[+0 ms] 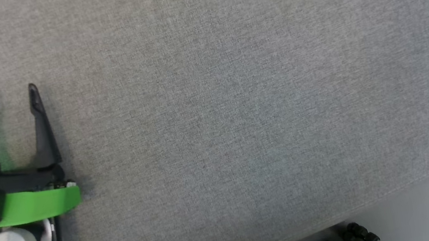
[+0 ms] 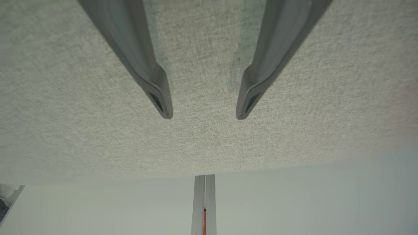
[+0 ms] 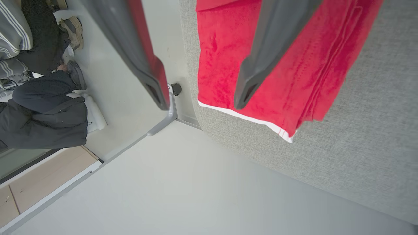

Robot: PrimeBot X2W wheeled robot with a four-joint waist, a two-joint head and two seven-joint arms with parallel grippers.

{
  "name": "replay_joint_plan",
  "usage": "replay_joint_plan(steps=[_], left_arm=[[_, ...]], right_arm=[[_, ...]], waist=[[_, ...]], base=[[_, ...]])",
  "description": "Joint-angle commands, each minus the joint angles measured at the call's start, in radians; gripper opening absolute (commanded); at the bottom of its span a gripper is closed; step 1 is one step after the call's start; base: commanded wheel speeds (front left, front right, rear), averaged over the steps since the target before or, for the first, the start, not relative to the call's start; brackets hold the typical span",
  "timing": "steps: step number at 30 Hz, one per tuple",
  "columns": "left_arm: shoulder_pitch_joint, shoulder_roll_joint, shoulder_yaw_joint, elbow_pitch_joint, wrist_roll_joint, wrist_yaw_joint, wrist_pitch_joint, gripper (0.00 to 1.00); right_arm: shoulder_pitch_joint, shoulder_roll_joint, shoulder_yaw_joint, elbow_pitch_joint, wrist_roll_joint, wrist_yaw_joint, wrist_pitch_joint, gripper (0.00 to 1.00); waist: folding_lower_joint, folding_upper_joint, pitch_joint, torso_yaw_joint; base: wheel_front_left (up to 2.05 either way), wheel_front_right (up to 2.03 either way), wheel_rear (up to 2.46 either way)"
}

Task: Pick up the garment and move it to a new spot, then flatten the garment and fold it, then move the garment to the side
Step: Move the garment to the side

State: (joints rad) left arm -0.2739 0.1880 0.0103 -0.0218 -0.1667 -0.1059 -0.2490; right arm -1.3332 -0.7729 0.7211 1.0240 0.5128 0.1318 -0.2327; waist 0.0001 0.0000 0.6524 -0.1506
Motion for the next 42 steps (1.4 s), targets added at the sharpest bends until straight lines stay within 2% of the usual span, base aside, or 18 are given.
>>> replay_joint_plan(steps=[1,7,18,23,29,42], left_arm=[[0.024,-0.011,-0.004,0.025,-0.003,0.000,-0.007,1.00],[0.068,-0.042,0.009,0.097,-0.026,0.001,-0.017,1.00],[0.173,-0.082,0.063,0.137,-0.035,-0.005,-0.016,1.00],[0.205,-0.096,0.075,0.148,-0.030,-0.006,-0.016,1.00],[0.231,-0.105,0.082,0.166,-0.023,-0.012,-0.016,1.00],[0.260,-0.104,0.081,0.204,-0.011,-0.020,-0.015,1.00]], right_arm=[[0.028,0.008,0.000,0.005,-0.013,-0.002,-0.014,1.00],[0.117,0.065,-0.031,-0.059,-0.009,-0.002,-0.033,1.00],[0.455,0.184,-0.246,-0.412,-0.088,-0.002,-0.032,1.00],[0.654,0.273,-0.373,-0.547,-0.139,-0.002,-0.032,1.00],[0.875,0.377,-0.476,-0.674,-0.193,-0.002,-0.033,1.00],[1.179,0.494,-0.607,-0.808,-0.235,-0.002,-0.033,1.00]], waist=[[-0.0001,0.0000,-0.073,0.018],[-0.0001,0.0000,-0.216,0.047],[-0.0001,0.0000,-0.408,0.083],[-0.0001,0.0000,-0.468,0.100],[-0.0001,0.0000,-0.526,0.117],[-0.0001,0.0000,-0.597,0.148]], base=[[0.00,0.00,0.00],[0.00,0.00,0.00],[0.00,0.00,0.00],[0.00,0.00,0.00],[0.00,0.00,0.00],[0.00,0.00,0.00]])
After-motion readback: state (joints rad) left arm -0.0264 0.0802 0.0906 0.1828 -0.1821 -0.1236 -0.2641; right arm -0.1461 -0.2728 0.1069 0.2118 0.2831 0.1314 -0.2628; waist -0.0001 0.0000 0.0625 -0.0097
